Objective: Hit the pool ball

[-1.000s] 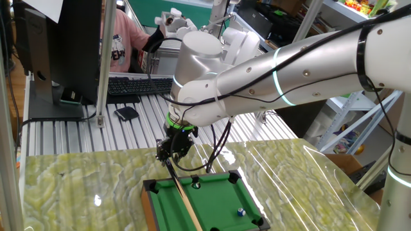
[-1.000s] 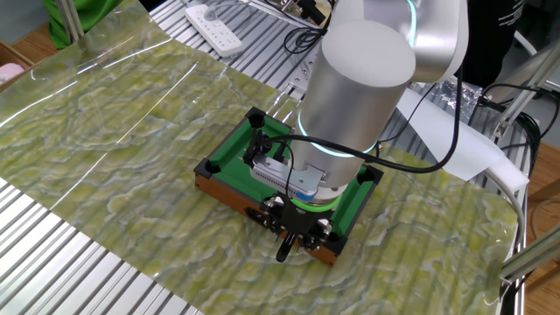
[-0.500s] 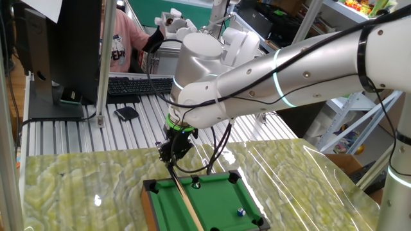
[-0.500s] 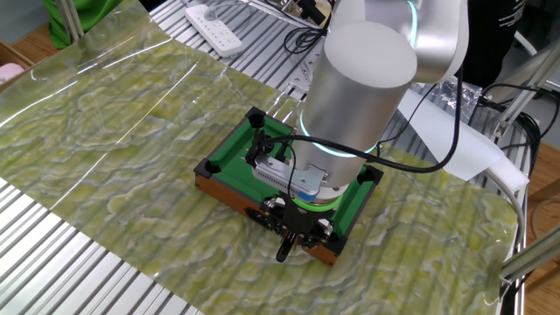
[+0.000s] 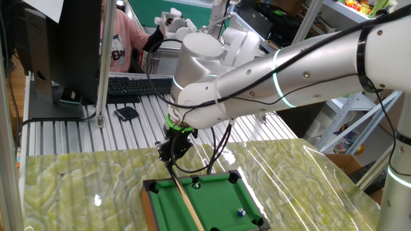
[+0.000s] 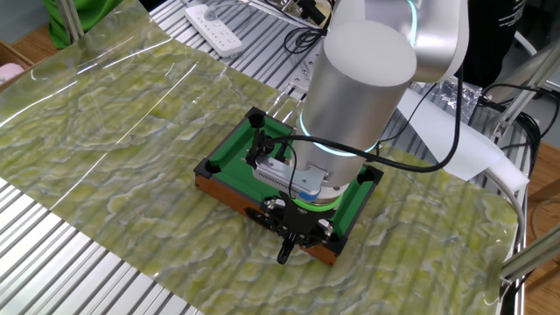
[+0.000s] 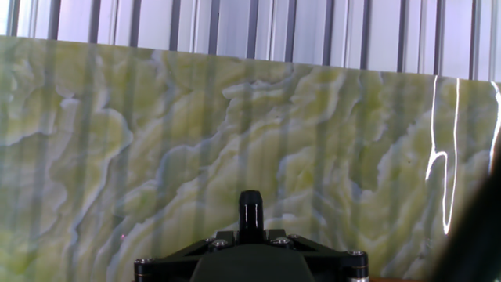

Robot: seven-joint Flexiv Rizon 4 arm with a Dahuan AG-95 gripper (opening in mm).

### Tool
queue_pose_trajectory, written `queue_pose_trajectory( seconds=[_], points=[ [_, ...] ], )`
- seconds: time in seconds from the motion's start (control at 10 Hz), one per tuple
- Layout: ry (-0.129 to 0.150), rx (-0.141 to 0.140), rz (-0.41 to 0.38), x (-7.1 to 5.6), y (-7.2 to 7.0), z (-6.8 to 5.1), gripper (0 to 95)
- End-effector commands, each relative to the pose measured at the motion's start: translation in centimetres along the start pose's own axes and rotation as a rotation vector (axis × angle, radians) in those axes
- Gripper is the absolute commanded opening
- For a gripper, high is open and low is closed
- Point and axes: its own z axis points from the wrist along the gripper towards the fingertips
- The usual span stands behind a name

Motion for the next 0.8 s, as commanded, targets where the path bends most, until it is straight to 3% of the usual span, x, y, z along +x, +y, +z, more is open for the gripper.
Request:
queue_pose_trajectory(
  seconds=[0.1,0.8],
  points=[
    [0.004,-0.002,-0.003,-0.2,0.1,-0.5,0.0],
    [0.007,0.000,-0.003,-2.1,0.4,-2.9,0.0]
  ],
)
